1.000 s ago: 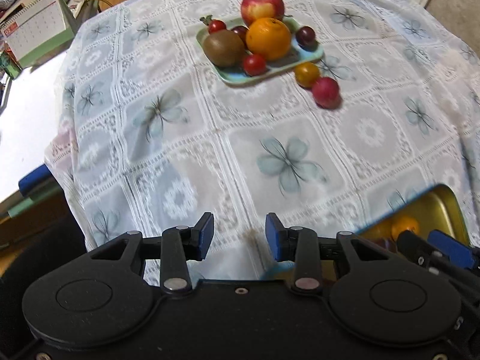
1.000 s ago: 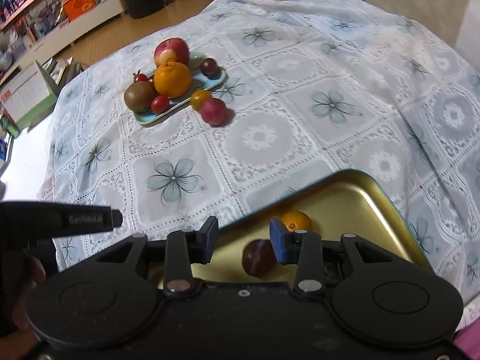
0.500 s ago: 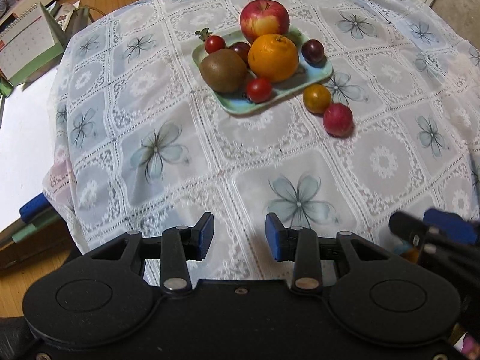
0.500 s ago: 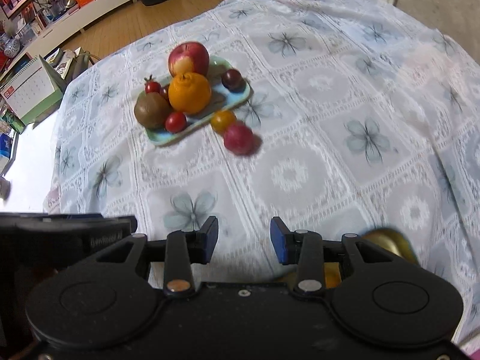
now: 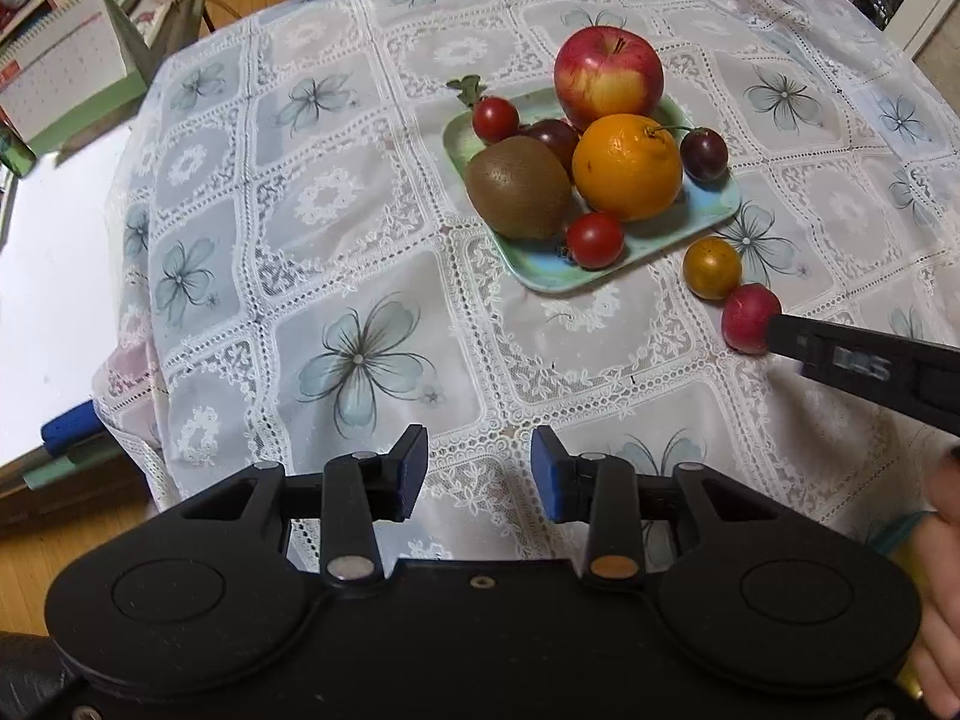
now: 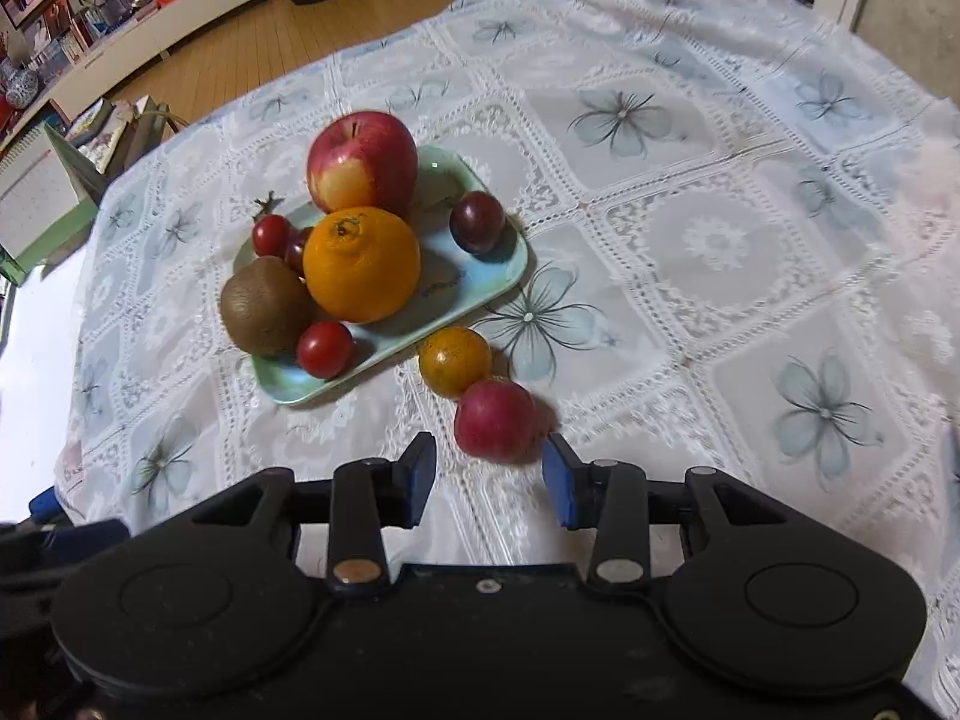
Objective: Organize fruits
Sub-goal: 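Move both open tools back to the last loose fruit, then grasp the pink-red plum with the right tool while the left approaches the yellow tomato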
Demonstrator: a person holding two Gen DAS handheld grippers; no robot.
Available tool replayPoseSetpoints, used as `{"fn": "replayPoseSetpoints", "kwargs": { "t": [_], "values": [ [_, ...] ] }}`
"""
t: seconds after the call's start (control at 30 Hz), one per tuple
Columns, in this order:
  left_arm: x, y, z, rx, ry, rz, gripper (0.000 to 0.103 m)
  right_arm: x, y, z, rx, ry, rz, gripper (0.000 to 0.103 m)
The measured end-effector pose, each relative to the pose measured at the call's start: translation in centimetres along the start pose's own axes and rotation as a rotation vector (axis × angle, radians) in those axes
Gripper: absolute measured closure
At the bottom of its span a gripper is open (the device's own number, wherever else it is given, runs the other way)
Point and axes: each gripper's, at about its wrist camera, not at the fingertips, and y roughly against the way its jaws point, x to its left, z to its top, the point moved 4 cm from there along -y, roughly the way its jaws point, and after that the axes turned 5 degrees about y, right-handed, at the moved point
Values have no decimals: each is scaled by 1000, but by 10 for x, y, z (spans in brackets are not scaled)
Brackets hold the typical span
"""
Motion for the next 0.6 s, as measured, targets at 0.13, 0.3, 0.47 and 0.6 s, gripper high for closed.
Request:
{"fn": "replayPoseSetpoints", "kwargs": {
  "t": [0.13, 0.3, 0.47, 0.6],
  "values": [
    [-3, 1, 2, 3, 4, -19, 58, 4, -25, 2, 20, 20, -47, 61],
    [-8, 0, 3, -4, 4, -25, 58, 3, -48, 1, 28, 2, -26, 61],
    [-14, -7, 5, -4, 7, -26, 58, -9, -35, -3, -16, -50, 4, 63],
    [-30, -8, 11, -23, -13, -51, 58, -27, -4, -10, -45, -85, 9, 63]
  ]
}}
